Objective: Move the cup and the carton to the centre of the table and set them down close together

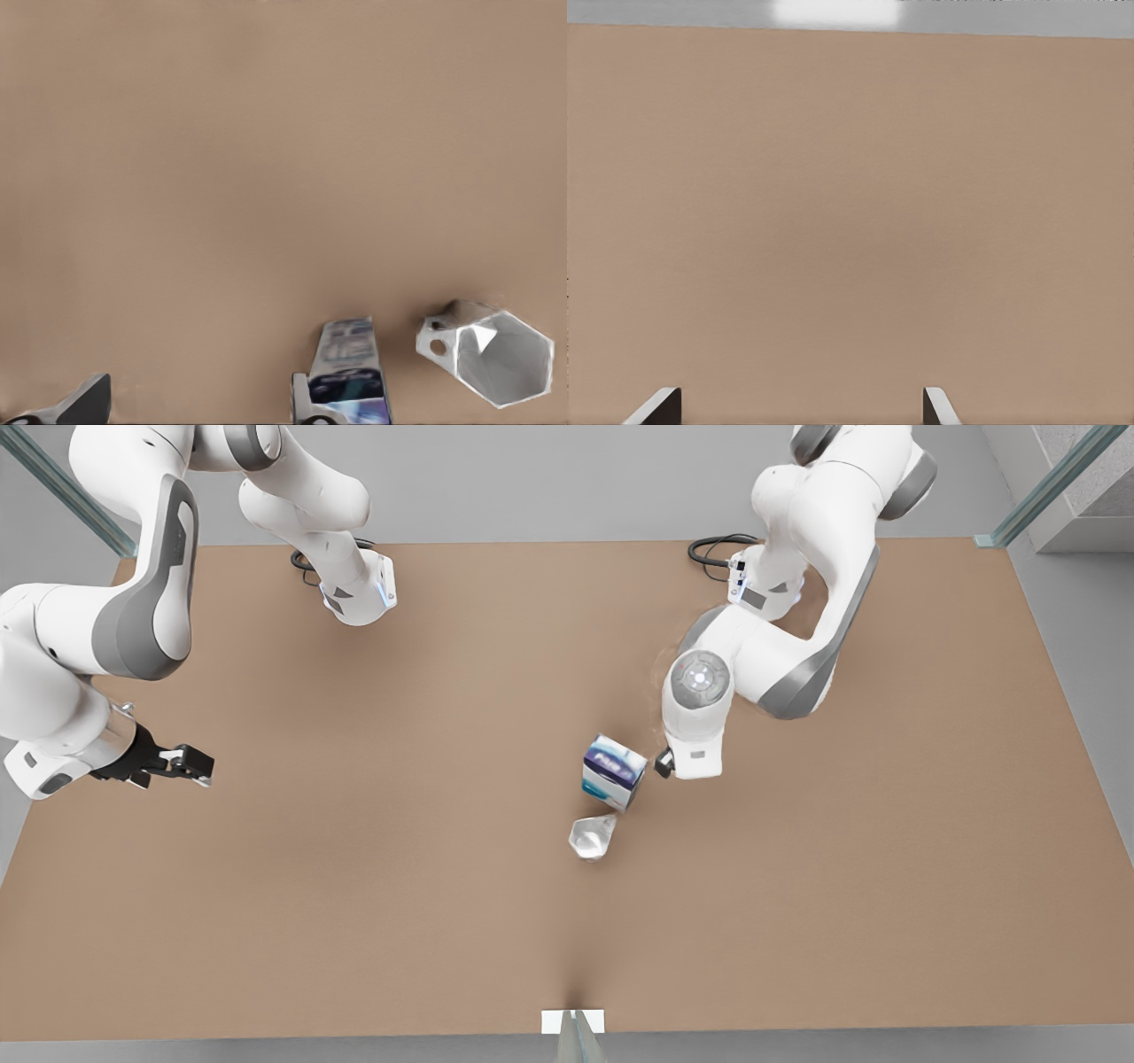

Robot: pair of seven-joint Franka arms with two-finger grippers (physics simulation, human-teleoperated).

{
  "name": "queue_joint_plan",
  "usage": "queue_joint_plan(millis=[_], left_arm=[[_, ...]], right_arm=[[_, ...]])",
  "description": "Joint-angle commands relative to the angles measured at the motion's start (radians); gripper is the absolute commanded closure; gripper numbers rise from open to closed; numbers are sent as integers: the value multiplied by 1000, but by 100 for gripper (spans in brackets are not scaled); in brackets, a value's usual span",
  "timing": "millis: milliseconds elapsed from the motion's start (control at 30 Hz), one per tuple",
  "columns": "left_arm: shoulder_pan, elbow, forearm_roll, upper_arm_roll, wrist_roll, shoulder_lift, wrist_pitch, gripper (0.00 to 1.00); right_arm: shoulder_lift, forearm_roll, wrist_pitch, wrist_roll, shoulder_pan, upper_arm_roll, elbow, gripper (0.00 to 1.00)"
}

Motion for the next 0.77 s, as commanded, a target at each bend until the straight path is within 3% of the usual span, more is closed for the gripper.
queue_joint_plan(millis=[0, 67, 200, 333, 733], left_arm=[[57, 7, -103, 1, 539, 0, -38, 0], [240, 52, -80, 26, 1011, 0, -75, 0], [212, 96, -93, 115, 1150, -166, -96, 0], [180, -62, -184, 229, 1151, -342, -35, 0], [147, -64, -187, 250, 1151, -319, -18, 0]], right_arm=[[0, 0, 0, 0, -1, 0, 0, 0], [0, 0, 1, 0, 1, 0, 0, 0], [0, 0, 1, 2, 1, 0, 0, 0], [2, 0, 9, 2, 3, 0, 3, 0], [10, -5, 9, 2, -5, 0, 6, 0]])
